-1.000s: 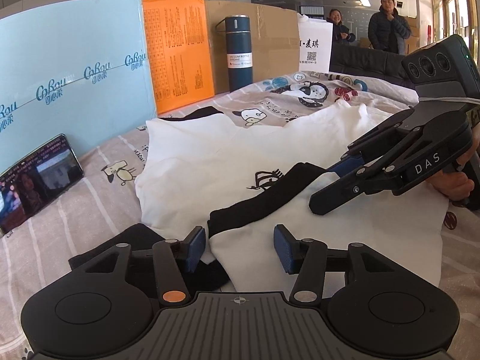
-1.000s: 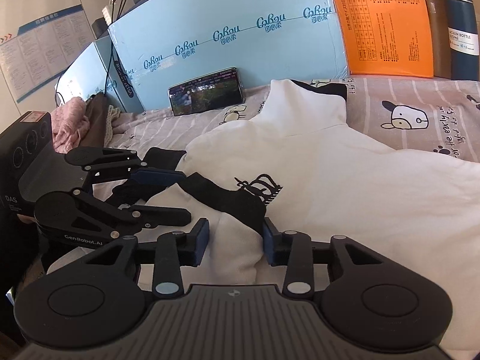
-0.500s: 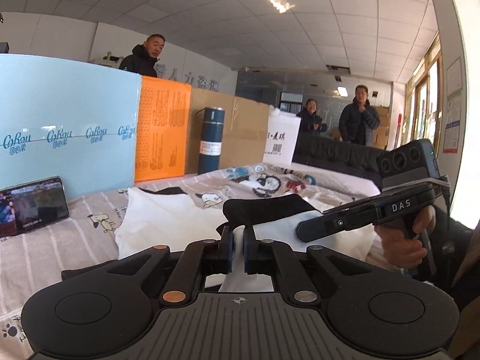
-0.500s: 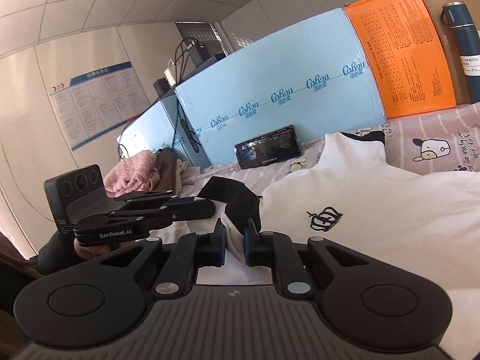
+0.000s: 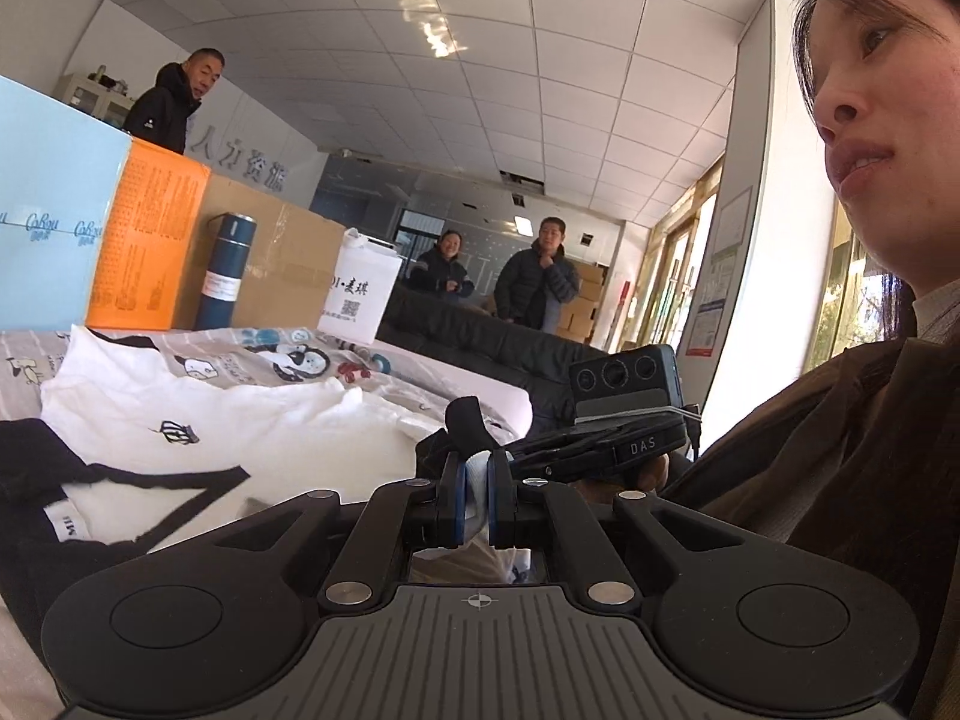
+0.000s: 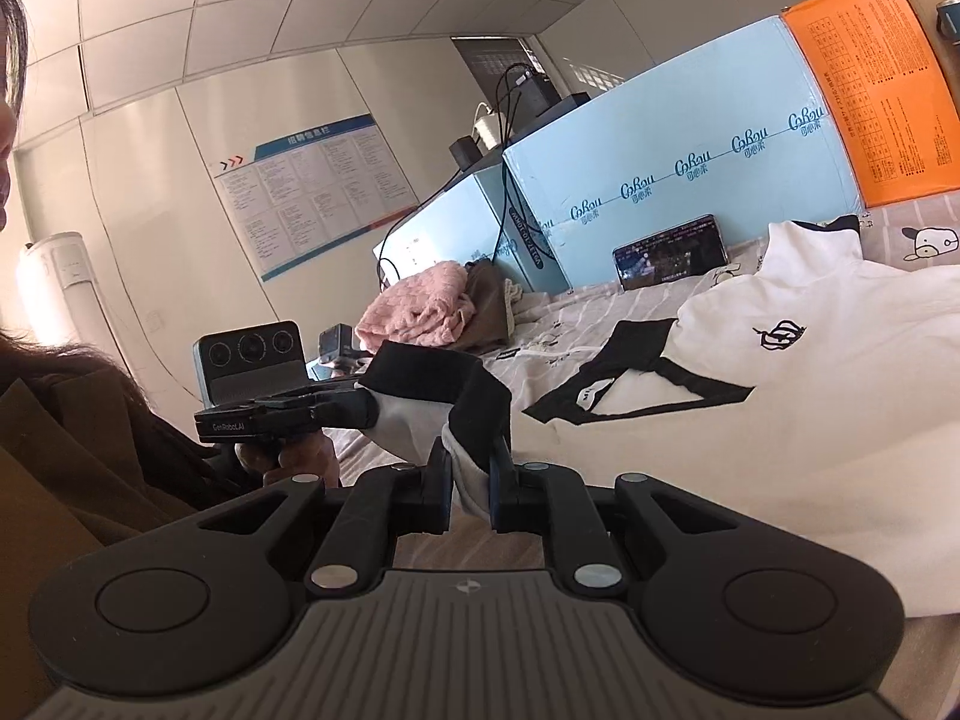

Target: Fold clothes

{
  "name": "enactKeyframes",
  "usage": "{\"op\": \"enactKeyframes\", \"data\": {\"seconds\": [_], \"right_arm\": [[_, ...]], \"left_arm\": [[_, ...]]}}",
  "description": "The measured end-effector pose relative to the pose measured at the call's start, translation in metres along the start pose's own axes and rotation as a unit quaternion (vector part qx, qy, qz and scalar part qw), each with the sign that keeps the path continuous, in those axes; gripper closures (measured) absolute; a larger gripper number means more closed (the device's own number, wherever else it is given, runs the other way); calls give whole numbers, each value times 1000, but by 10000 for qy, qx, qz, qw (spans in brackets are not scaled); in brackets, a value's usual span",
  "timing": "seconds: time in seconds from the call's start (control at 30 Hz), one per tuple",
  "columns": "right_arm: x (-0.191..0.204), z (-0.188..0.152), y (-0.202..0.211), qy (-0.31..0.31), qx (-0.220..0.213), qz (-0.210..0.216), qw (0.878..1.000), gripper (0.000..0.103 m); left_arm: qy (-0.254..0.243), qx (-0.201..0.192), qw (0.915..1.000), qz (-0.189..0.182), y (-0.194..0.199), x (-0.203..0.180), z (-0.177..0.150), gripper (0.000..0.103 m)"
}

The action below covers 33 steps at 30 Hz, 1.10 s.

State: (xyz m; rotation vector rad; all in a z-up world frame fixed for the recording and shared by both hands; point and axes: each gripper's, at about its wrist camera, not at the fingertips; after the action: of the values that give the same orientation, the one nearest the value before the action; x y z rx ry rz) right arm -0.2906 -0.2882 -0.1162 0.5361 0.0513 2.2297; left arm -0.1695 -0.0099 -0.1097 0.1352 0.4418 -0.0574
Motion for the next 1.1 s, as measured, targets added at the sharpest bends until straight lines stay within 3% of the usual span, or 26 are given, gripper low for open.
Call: {"op": "enactKeyframes", "data": {"seconds": [0.1, 0.23, 0.33, 0.4, 0.5, 0.53, 0.57, 0.6, 0.63, 0.67, 0.73, 0.8, 0.83, 0.93, 0.97, 1.0, 1.03, 1.1], "right_arm": [[8, -18, 2, -92, 269, -139, 9995, 92], [9, -41, -5, -320, 701, -288, 9966, 90], [5, -42, -1, -426, 633, -578, 9954, 75], [3, -34, 10, -437, 369, -947, 9939, 51], [0, -23, 25, -452, -28, -1497, 9877, 46], [-2, -19, 31, -456, -161, -1678, 9846, 44], [-3, -15, 36, -460, -293, -1859, 9810, 35], [-4, -11, 41, -464, -425, -2039, 9770, 27], [-5, -7, 46, -467, -558, -2218, 9724, 27], [-10, -3, 49, -539, -655, -2604, 9618, 27], [-26, 3, 44, -876, -568, -3664, 9246, 28], [-41, 6, 35, -1153, -377, -4469, 8863, 30], [-46, 6, 29, -1184, -237, -4610, 8791, 30], [-61, 4, 12, -1202, 180, -5046, 8548, 31], [-62, 0, 8, -1076, 310, -5227, 8451, 42], [-63, -5, 4, -950, 440, -5404, 8349, 59], [-62, -10, 3, -800, 519, -5538, 8272, 66], [-60, -17, 11, -700, 456, -5591, 8249, 87]], "left_arm": [[161, 214, 9996, -85, 0, -3, -14, 98], [349, 973, 9946, 10, -6, 1, -36, 97], [285, 1363, 9902, 135, -10, 3, -42, 95], [201, 1156, 9931, -27, -5, 3, -33, 89], [99, 447, 9987, -210, 16, 6, -10, 81], [66, 210, 9994, -268, 22, 8, -2, 74], [122, -2, 9999, -101, 26, 13, 6, 62], [173, -111, 9994, 292, 25, 21, 14, 56], [221, -219, 9971, 688, 24, 28, 21, 46], [163, -163, 9911, 1310, 15, 38, 28, 41], [44, -51, 9674, 2533, -2, 59, 43, 41], [65, 115, 9434, 3313, -19, 90, 56, 41], [77, 196, 9291, 3692, -27, 105, 63, 40], [454, 328, 9061, 4193, -41, 157, 74, 40], [616, 336, 8979, 4345, -45, 170, 75, 40], [632, 393, 8970, 4358, -46, 174, 72, 40], [649, 449, 8960, 4370, -47, 178, 70, 40], [682, 563, 8939, 4395, -50, 186, 66, 40]]}}
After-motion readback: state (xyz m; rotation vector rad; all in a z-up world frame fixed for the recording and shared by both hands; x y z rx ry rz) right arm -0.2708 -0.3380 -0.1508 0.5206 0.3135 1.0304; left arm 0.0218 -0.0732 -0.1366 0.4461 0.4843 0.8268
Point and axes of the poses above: each gripper's, at about its wrist camera, not at the fingertips, and y roughly against the way its jaws point, x to its left, z to its top, and after that the axes turned 8 degrees about y, right-handed
